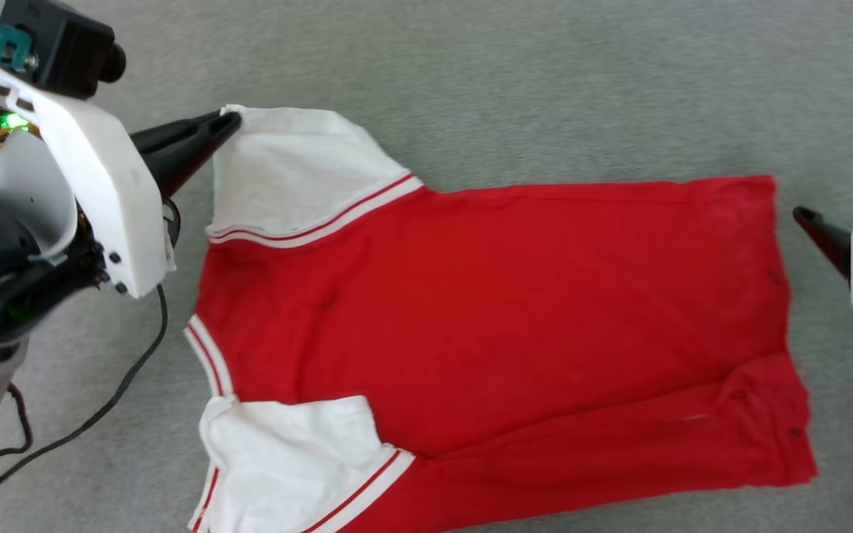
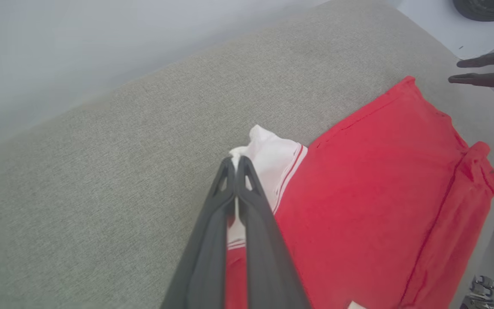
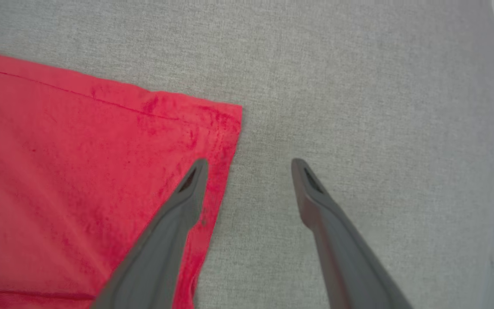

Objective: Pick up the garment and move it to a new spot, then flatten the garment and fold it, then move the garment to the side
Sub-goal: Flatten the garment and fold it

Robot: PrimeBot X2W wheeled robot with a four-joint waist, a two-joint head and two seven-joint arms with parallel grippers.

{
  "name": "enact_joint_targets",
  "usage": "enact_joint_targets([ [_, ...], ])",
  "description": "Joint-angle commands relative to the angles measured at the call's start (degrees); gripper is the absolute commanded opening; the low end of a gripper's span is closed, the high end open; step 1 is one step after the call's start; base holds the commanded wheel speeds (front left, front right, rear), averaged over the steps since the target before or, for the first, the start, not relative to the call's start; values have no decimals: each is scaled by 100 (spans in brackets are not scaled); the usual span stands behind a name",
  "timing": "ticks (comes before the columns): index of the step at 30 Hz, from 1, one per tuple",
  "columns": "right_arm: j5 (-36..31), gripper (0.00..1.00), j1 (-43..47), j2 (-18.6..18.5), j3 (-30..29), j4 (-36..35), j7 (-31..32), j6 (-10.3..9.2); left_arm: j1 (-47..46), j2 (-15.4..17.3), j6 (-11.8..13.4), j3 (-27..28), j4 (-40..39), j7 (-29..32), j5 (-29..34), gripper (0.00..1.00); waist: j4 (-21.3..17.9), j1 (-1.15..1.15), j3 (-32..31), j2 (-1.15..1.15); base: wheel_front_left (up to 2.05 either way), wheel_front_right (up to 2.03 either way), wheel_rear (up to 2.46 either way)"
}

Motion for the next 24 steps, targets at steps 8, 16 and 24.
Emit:
enact_joint_targets([
  [8,-162,100,-576,-66,194,664,681,-3,317,-59,55,-49,-872,-261,111,0,508,0,282,0,0,0,0],
  [16,-208,100,-472,34,441,1217,608,-3,434,-170,79,-161,-1251,-397,222,0,766,0,418,0,0,0,0],
  [24,-55,0,-170,22,835,1425,455,6,579,-206,104,-165,-1163,-593,323,0,823,0,378,0,0,0,0],
])
